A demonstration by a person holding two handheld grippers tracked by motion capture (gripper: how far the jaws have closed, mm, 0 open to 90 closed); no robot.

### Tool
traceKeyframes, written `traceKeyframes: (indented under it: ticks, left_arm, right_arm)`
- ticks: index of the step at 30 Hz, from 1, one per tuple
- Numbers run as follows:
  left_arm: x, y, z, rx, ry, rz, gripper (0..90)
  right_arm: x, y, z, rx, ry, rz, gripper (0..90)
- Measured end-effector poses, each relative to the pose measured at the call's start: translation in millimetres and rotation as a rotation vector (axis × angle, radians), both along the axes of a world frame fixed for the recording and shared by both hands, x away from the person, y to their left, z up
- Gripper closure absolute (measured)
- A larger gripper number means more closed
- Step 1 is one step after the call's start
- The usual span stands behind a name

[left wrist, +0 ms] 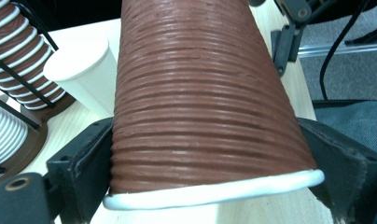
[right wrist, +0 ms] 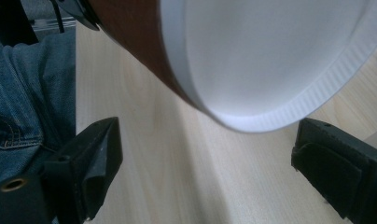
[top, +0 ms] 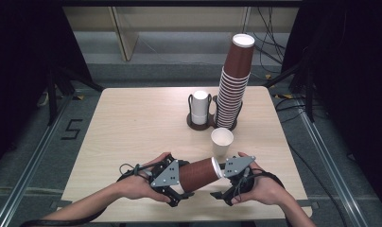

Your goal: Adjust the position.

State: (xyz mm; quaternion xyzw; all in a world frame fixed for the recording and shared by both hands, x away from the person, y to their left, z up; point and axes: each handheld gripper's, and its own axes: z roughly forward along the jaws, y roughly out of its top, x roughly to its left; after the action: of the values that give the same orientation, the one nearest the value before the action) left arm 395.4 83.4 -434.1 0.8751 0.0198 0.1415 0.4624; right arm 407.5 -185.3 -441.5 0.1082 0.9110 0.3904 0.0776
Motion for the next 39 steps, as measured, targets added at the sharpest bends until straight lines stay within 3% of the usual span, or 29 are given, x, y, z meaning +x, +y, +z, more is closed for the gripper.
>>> traceKeyframes:
  ticks: [7,10,11,15,19,21,23,26,29,30,31,35,37,38,39]
  left_arm:
    - [1.2,-1.9,-3.1,0.054,0.002,-0.029,9.9]
    - [1.5,-2.7,-4.4,0.071,-0.010,-0.036,9.9]
    - [1.6,-2.8,-4.6,0.078,-0.010,-0.037,9.9]
    - [2.4,-3.3,-5.2,0.108,-0.011,-0.045,9.9]
    - [3.3,-4.2,-5.3,0.120,-0.015,-0.050,9.9]
    - [3.8,-4.8,-6.2,0.113,-0.018,-0.049,9.9]
    - [4.3,-5.0,-5.8,0.127,-0.013,-0.059,10.0]
    - [3.5,-5.6,-6.0,0.142,-0.016,-0.060,10.0]
    - [4.0,-5.9,-5.8,0.157,-0.019,-0.066,10.0]
    - [4.0,-6.4,-6.9,0.148,-0.023,-0.064,10.0]
    - [4.3,-6.5,-7.2,0.150,-0.025,-0.064,10.0]
    - [5.3,-7.3,-7.5,0.168,-0.024,-0.068,10.1]
    - [5.5,-7.9,-7.3,0.172,-0.026,-0.069,10.0]
    - [5.4,-8.4,-7.7,0.168,-0.021,-0.067,10.0]
    - [5.7,-8.5,-7.5,0.177,-0.023,-0.072,10.1]
  right_arm:
    - [-0.3,1.5,0.2,-0.017,-0.013,0.007,8.3]
    - [-0.1,3.8,0.1,-0.036,0.002,0.012,6.1]
    - [1.1,4.8,0.2,-0.037,-0.018,0.024,5.7]
    - [1.9,8.5,1.4,-0.049,-0.022,0.030,4.8]
    - [3.6,13.4,2.6,-0.064,-0.012,0.052,4.8]
    - [5.3,15.9,3.2,-0.071,-0.033,0.070,5.1]
    - [4.5,19.4,4.0,-0.085,-0.016,0.073,5.6]
    - [6.1,23.3,5.5,-0.098,-0.040,0.091,5.6]
    - [5.6,27.5,6.1,-0.115,-0.025,0.087,5.6]
    - [8.1,28.8,7.2,-0.124,-0.065,0.112,5.6]
    - [6.6,30.2,7.1,-0.126,-0.036,0.100,5.7]
    - [7.7,34.5,9.0,-0.148,-0.068,0.117,5.8]
    - [7.1,36.6,9.4,-0.149,-0.051,0.122,6.0]
    - [8.3,37.0,10.2,-0.153,-0.081,0.130,6.1]
    - [8.2,37.6,10.4,-0.151,-0.076,0.136,6.2]
